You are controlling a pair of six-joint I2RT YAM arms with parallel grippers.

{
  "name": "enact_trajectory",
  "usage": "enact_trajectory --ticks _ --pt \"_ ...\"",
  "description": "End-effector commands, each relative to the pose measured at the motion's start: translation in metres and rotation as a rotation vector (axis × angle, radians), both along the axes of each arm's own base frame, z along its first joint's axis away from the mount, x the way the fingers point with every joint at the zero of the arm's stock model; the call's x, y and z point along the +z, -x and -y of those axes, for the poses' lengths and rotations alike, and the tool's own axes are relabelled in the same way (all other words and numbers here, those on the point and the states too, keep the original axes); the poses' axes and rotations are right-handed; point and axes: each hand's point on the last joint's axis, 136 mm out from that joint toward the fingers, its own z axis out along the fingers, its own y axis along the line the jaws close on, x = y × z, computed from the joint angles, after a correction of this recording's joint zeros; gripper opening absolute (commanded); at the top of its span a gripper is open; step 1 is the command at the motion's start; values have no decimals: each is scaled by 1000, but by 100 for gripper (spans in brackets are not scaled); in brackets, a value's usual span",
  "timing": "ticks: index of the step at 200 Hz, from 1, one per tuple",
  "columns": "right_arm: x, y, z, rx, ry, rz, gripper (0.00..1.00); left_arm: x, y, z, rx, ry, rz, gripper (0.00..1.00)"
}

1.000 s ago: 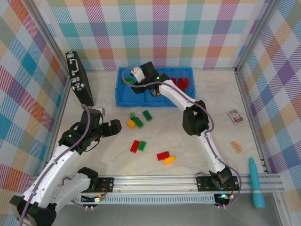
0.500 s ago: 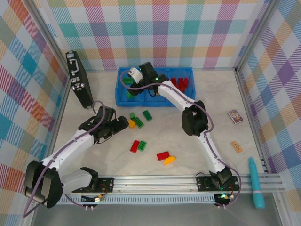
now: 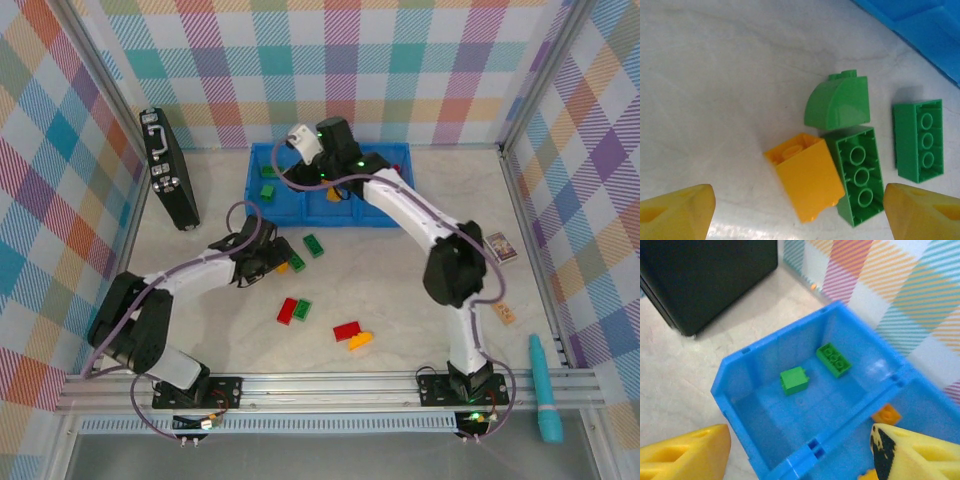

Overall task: Sort the legos into containers by color
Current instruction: Pick up the lego from the center of the table.

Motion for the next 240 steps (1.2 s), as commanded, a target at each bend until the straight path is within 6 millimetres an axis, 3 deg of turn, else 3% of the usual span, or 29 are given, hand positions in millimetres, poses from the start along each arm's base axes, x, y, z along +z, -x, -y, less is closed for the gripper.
enact_trajectory --ticks 1,36,58,100,144,167,199,240 --pt "36 1 28 -83 -38 99 74 -3 -14 4 40 -7 15 87" --pt "37 24 70 -188 -74 73 75 -20 -12 -4 81 -44 -14 86" --pt "17 40 90 -242 -90 26 75 -26 -8 -8 98 -53 -27 85" --pt "-17 51 104 -280 -42 -54 75 -36 -2 -13 107 -76 -47 83" --pt "-11 53 110 -300 -54 -24 75 -46 2 -16 106 -93 -69 78" --pt "-1 55 111 -313 -100 -19 75 -50 5 -18 110 -99 -82 72" --pt "-3 53 118 -341 -73 0 75 -51 13 -19 103 -95 -100 61" --pt "-6 47 131 -388 -56 8 75 -51 27 -16 81 -76 -127 40"
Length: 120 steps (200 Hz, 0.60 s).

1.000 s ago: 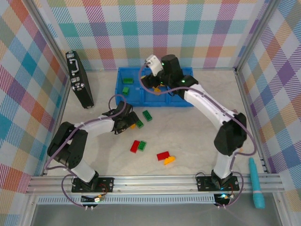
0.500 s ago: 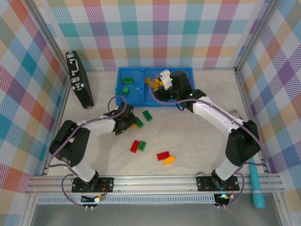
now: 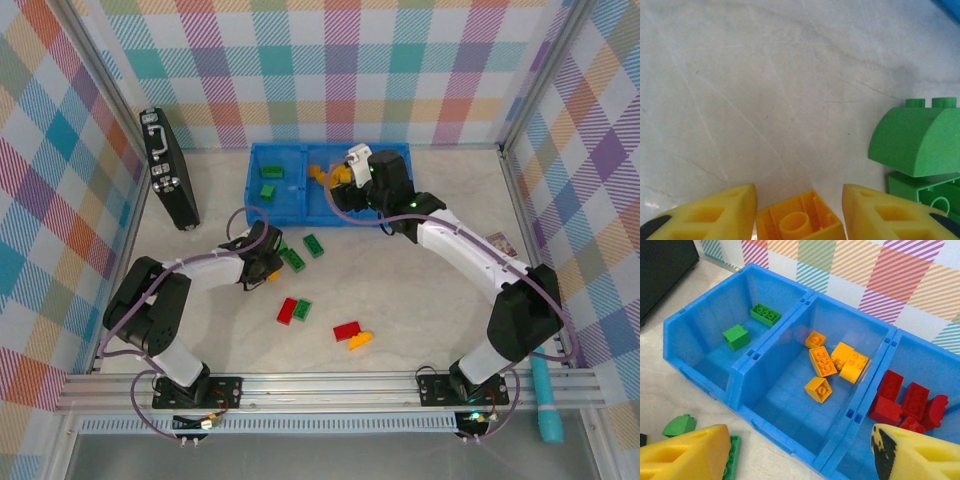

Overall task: Sort the legos into containers by color
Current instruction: Pick up the lego from the center of the table.

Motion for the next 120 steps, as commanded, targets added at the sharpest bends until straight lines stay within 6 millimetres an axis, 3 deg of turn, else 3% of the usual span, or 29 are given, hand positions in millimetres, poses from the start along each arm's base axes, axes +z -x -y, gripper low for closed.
enact_trajectory --ticks 1,36,61,91,120 --pt "8 -4 13 -48 -3 31 75 -14 24 5 -31 18 -84 39" --pt "12 2 36 -94 12 26 75 -8 26 22 -68 37 -80 26" --pt "-1 36 48 -72 -19 -73 81 19 12 37 -108 45 -28 20" --pt "-47 94 56 -58 -83 -333 83 79 -17 59 -170 77 91 19" --pt "-102 157 61 -52 -158 -591 85 152 -54 78 -218 106 269 19"
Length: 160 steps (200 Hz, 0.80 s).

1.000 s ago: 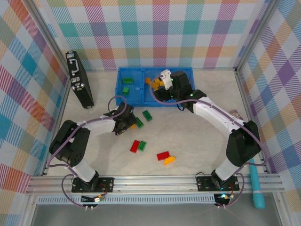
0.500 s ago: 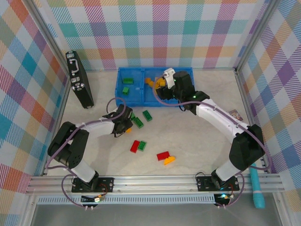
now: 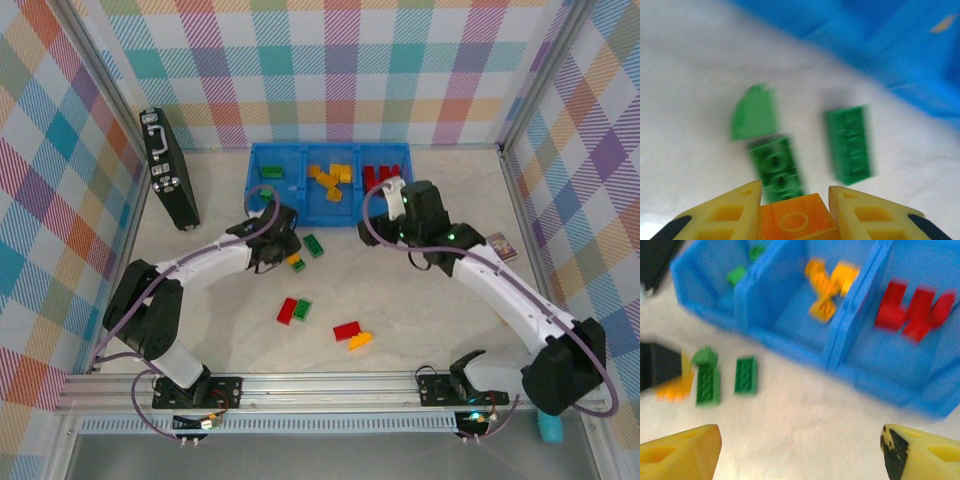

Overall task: Sort the legos into containers by color
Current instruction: Pick up the lego from the center of the table, then place the lego in the container.

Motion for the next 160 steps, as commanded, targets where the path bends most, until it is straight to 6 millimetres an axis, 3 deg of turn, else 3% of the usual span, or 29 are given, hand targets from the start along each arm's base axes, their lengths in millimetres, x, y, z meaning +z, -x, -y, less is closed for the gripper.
enact_trajectory --ticks 1,12,26,43,66,90,160 --pt "-59 64 0 12 -81 -324 86 68 -24 14 -55 25 158 19" --pt "-72 90 -7 63 -139 -409 89 92 -38 24 -66 54 220 19" --pt "-86 115 -11 82 -167 -487 91 109 -52 37 -90 83 268 19" --pt "-97 139 -11 95 -152 -538 94 118 -71 49 -92 110 323 19" --pt "-114 158 0 69 -88 -554 95 101 -95 64 -96 109 330 19" --pt "-138 165 9 43 24 -549 95 85 -116 82 -114 64 342 18" --pt "-178 185 -18 99 242 -585 97 52 -164 120 -113 27 361 18"
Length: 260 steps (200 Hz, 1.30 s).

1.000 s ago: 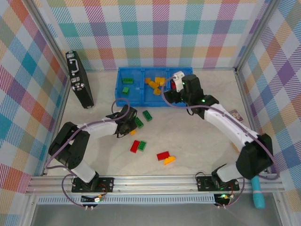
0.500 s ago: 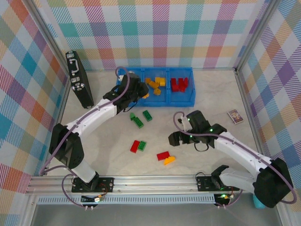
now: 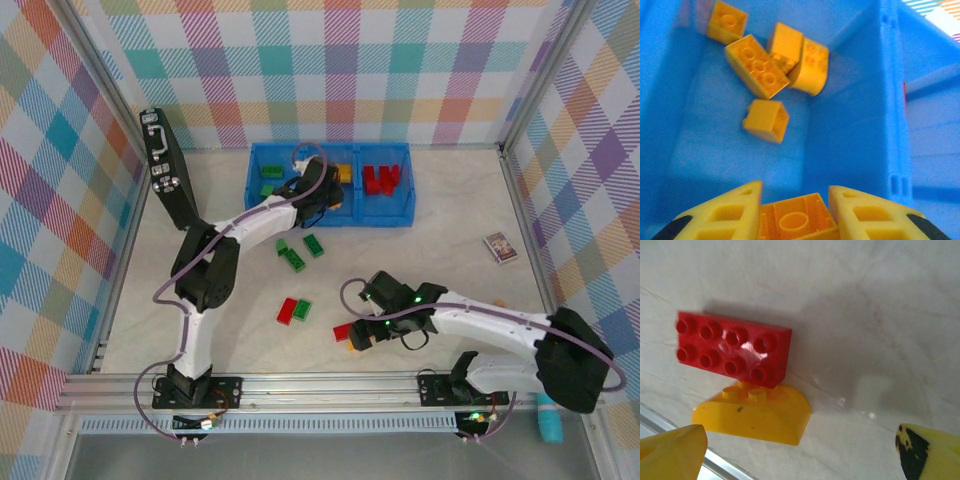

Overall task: Sort the legos into containers by color
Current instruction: Place the lego in the container, then pick up the lego from the bottom-center of the table.

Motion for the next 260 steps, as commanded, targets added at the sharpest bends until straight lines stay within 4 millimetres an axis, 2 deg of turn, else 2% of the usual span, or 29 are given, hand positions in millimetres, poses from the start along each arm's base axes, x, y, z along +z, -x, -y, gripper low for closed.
enact_trajectory --ticks 1,31,56,66,79,84,105,133,156,172,186,199,222,242,260 --pt "-2 -7 -9 -11 23 29 97 21 -22 12 2 15 84 18" --pt "-12 -1 -18 43 61 26 98 -2 -30 19 -11 -5 54 19" --pt "-14 1 -24 61 58 32 98 -13 -33 21 -20 -21 43 21" --pt "-14 1 -26 67 57 34 97 -16 -34 20 -17 -26 40 28" --pt "-13 1 -27 76 59 34 96 -22 -36 18 -11 -38 27 48" --pt "-12 2 -28 77 57 37 95 -24 -37 17 -10 -38 24 52" --pt "1 2 -29 81 16 60 95 -26 -37 16 -11 -29 23 59" --pt "27 0 -29 74 -32 103 95 -15 -37 16 -16 -19 49 69" --pt "37 1 -31 80 -44 97 95 -2 -37 17 -28 -9 72 73" --pt "39 2 -35 83 -61 88 95 13 -34 18 -47 14 95 75" --pt "39 3 -40 85 -72 87 96 37 -30 20 -81 37 133 75" --pt "35 3 -42 84 -65 81 96 67 -24 20 -122 31 182 76" --pt "24 7 -46 90 -43 59 96 130 -8 10 -158 17 284 78" --pt "15 9 -52 101 -18 43 96 180 10 -7 -154 20 378 79" --pt "8 10 -57 109 20 35 95 213 27 -25 -133 11 440 80"
